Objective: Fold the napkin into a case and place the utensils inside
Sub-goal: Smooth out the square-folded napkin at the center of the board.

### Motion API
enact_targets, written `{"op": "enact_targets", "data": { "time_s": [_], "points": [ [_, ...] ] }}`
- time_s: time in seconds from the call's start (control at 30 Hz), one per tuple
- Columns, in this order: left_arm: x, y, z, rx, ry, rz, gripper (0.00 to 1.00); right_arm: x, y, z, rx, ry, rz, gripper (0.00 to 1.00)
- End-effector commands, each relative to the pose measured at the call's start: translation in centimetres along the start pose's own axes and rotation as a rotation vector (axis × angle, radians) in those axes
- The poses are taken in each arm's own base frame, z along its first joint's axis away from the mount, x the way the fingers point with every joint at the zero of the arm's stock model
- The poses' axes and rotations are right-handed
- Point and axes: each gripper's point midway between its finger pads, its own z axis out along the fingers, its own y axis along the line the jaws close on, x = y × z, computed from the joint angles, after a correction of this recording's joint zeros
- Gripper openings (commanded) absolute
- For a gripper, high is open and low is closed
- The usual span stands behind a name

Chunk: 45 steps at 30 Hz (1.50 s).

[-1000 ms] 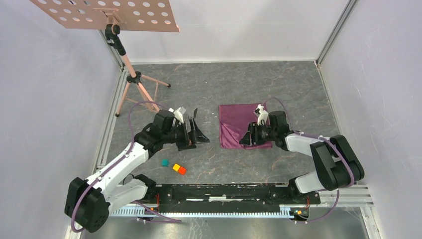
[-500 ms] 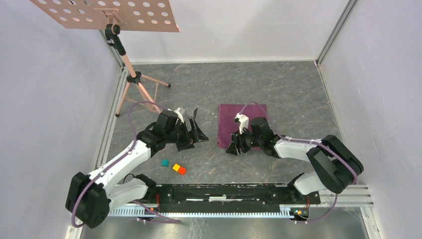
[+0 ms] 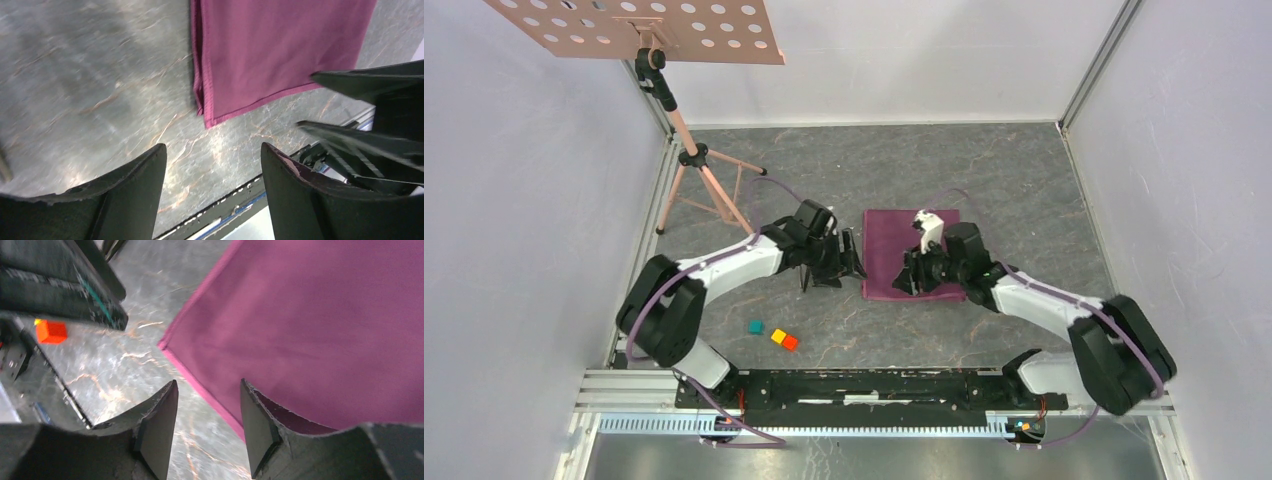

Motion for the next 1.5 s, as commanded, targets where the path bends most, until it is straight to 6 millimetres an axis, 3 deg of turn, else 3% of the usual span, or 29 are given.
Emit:
{"op": "enact_targets", "data": {
  "time_s": [0.0,0.13,0.27,0.47,0.8,0.87,1.1,1.33,1.47],
  "points": [
    [-0.8,-1.9,2.4,0.008,0.012,0.136,0.76,-0.4,-4.2,-3.5,0.169,-0.042,0.051,0.53],
    [-0.3,-0.7,4.4,-0.078,0.05,0.164,0.75,1.1,-7.8,-6.8,0.357,-0.023,0.122,0.51],
    [-0.1,0.2,5.8,-0.119,0.081,0.17,0.72,1.8,-8.7,-8.1,0.423,-0.023,0.123,0.51],
    [-0.1,1.6,6.2,-0.189,0.086,0.179,0.56,2.1,-9.0,-8.1,0.427,-0.003,0.102,0.44],
    [2.0,1.6,6.7,-0.213,0.131,0.199,0.51,1.9,-9.5,-9.1,0.483,-0.019,0.12,0.43],
    [2.3,2.4,6.9,-0.237,0.135,0.194,0.5,2.3,-9.6,-9.1,0.483,-0.014,0.124,0.41],
    [2.0,5.1,7.3,-0.342,0.119,0.174,0.33,3.4,-9.6,-8.6,0.461,-0.011,0.159,0.35],
    [2.2,6.0,7.5,-0.358,0.129,0.166,0.26,7.1,-11.0,-7.9,0.507,0.036,0.237,0.28],
    [2.2,6.7,7.5,-0.378,0.129,0.167,0.18,6.2,-10.5,-7.9,0.483,0.024,0.218,0.29]
  ]
}}
